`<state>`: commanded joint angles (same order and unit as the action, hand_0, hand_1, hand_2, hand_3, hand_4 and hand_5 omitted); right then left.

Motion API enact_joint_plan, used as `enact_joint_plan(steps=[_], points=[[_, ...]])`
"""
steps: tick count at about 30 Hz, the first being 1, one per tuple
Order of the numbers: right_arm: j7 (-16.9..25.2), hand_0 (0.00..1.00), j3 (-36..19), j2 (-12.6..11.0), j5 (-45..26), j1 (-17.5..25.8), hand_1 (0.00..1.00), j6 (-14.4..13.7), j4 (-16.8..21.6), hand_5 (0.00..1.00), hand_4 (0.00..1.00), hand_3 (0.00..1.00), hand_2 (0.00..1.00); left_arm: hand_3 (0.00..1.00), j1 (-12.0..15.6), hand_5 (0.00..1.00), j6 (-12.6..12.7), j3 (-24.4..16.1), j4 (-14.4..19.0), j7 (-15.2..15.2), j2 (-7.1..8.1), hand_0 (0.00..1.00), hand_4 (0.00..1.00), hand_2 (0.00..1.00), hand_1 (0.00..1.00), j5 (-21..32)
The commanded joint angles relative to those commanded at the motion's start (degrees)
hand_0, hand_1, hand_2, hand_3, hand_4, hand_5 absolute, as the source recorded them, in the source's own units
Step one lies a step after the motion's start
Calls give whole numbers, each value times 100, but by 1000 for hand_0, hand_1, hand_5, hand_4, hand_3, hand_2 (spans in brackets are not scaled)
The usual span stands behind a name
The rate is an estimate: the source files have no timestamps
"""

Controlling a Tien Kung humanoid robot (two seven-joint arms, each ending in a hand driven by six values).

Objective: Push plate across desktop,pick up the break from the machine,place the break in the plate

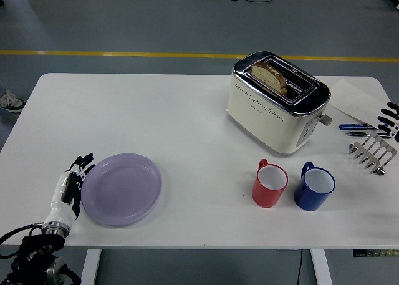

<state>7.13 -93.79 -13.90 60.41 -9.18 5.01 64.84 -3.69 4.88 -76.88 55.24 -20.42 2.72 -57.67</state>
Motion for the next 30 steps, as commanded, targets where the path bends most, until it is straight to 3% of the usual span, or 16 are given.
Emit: enact_joint_plan(steps=[7,17,30], points=[[1,794,32,3,1,10,750,0,-3,692,561,755,758,800,-6,998,-80,161,15,-25,3,836,543,907,860,407],[2,794,40,1,-2,38,750,-1,-4,690,559,755,757,798,-34,998,-144,401,0,-48,7,830,543,900,853,603],[3,793,19,-2,1,-19,748,-3,-1,694,561,754,756,793,-323,998,-117,935,-14,-87,21,826,542,895,849,905]])
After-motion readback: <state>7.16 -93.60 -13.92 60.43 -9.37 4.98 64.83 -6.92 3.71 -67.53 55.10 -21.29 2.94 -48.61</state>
